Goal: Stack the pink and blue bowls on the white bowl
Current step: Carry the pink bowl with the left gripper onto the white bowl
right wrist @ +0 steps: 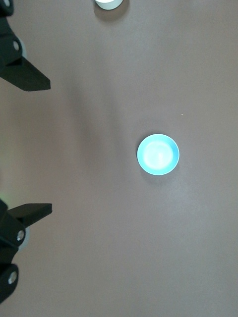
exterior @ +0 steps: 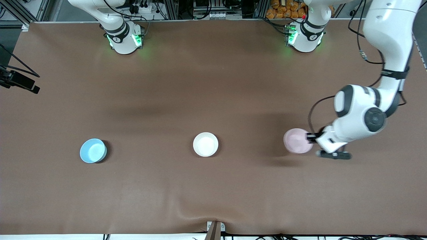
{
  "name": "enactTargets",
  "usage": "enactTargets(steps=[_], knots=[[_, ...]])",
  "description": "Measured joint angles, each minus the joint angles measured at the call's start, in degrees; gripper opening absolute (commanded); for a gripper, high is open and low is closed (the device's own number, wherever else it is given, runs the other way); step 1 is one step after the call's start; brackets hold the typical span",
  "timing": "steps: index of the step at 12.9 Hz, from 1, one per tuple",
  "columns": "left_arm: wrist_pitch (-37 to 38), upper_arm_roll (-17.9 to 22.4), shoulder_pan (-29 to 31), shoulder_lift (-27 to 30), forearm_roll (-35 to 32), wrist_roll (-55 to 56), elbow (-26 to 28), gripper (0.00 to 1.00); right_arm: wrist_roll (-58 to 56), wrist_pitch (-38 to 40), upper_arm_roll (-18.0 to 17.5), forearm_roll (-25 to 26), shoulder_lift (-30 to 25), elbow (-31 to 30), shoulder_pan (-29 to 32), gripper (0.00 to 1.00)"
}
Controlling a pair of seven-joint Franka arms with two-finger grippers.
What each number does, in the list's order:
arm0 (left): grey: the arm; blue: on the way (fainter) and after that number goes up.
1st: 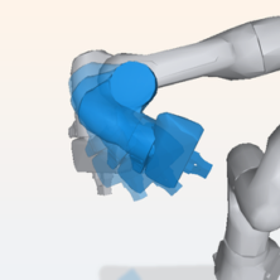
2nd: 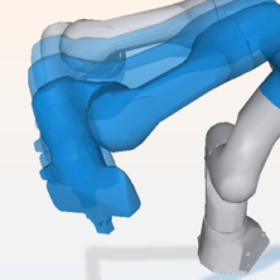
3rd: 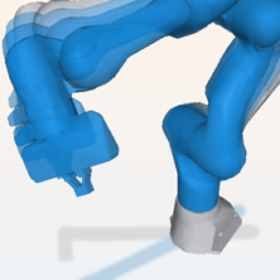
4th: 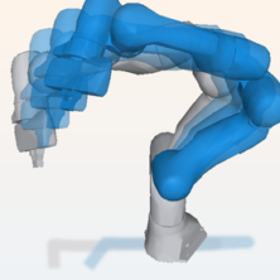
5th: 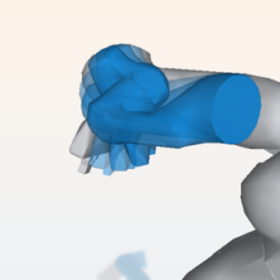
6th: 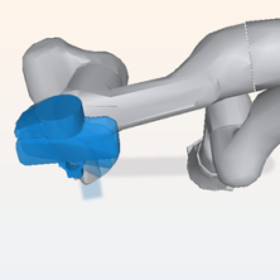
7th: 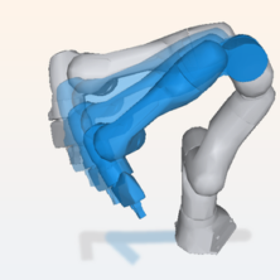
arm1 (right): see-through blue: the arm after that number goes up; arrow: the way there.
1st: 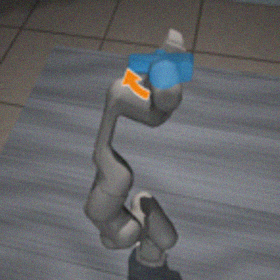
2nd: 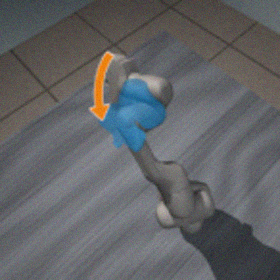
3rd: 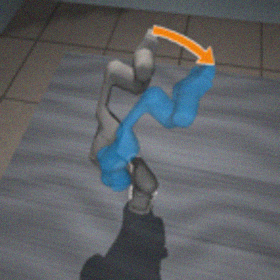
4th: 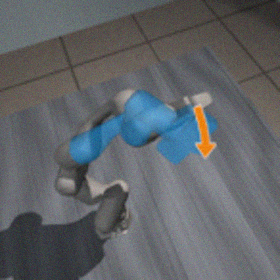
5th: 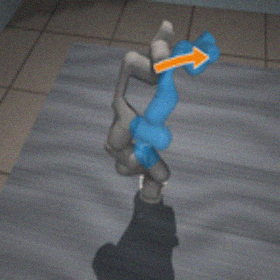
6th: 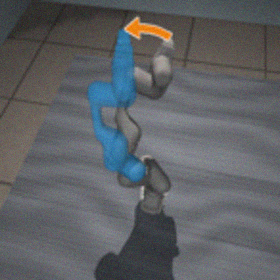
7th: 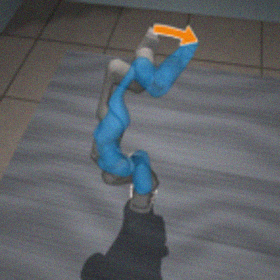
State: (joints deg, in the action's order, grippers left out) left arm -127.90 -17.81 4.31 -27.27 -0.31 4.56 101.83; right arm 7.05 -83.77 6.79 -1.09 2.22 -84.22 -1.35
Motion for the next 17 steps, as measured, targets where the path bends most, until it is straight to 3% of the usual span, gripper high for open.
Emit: enactTargets(steps=[4,9,14,17], knots=[[0.0,-0.6,-10.7,-3.5,0.0,9.1,-8.3,0.00,0.0,0.0,0.0,0.0,0.0,0.0,0.0,1.00],[0.0,-0.3,-20.8,-13.1,0.0,23.6,-20.6,0.00,0.0,0.0,0.0,0.0,0.0,0.0,0.0,1.00],[-0.7,6.2,-32.5,-18.1,0.0,34.9,-25.2,0.00,0.0,-0.7,0.0,0.0,0.2,0.0,0.0,1.00],[-0.8,6.8,-35.0,-19.8,0.0,38.6,-26.8,0.00,0.0,-1.4,0.0,0.0,1.5,0.0,0.0,1.00]])
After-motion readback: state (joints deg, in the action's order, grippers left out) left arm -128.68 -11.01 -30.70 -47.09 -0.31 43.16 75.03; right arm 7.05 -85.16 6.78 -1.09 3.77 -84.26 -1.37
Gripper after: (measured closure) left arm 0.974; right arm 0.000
